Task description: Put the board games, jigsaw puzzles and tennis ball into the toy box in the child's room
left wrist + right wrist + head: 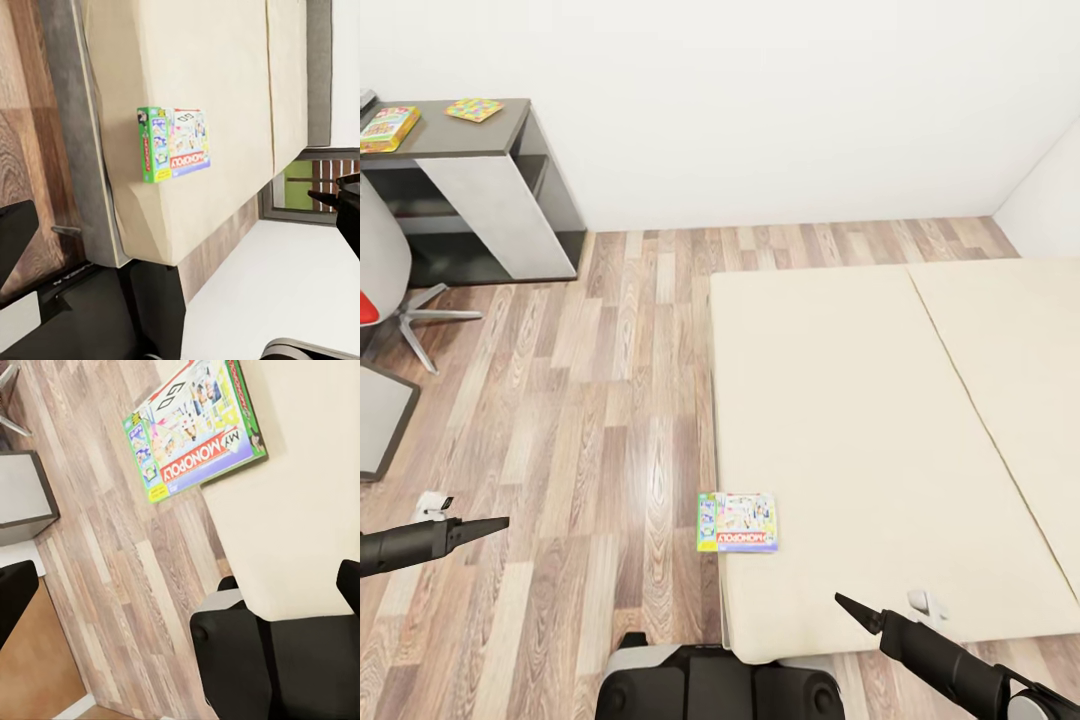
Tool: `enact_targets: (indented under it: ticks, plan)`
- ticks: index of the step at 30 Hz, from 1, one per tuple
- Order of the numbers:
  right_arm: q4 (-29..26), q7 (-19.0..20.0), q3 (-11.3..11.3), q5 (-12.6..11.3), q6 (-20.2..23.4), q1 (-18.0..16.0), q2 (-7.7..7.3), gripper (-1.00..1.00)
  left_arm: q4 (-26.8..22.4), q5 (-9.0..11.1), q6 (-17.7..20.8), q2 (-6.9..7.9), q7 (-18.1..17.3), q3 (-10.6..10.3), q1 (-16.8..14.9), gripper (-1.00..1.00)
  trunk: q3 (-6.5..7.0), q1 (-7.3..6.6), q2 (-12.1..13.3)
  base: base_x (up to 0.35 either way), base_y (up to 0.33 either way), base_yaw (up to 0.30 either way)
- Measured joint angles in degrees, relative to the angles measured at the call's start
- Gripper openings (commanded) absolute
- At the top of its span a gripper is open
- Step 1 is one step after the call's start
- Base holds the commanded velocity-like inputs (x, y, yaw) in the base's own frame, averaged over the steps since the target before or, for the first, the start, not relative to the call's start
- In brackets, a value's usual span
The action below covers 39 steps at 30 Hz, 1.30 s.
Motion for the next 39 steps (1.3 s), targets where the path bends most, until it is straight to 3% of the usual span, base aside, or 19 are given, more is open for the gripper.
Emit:
enact_targets:
  ticks: [39]
  plan:
    - [0.3,0.0,0.1,0.1,-0.3,-0.2,1.04,1.0,0.0,-0.1,0.0,-0.08,0.0,-0.1,0.0,1.0,3.44,0.0,0.0,0.0,0.0,0.06]
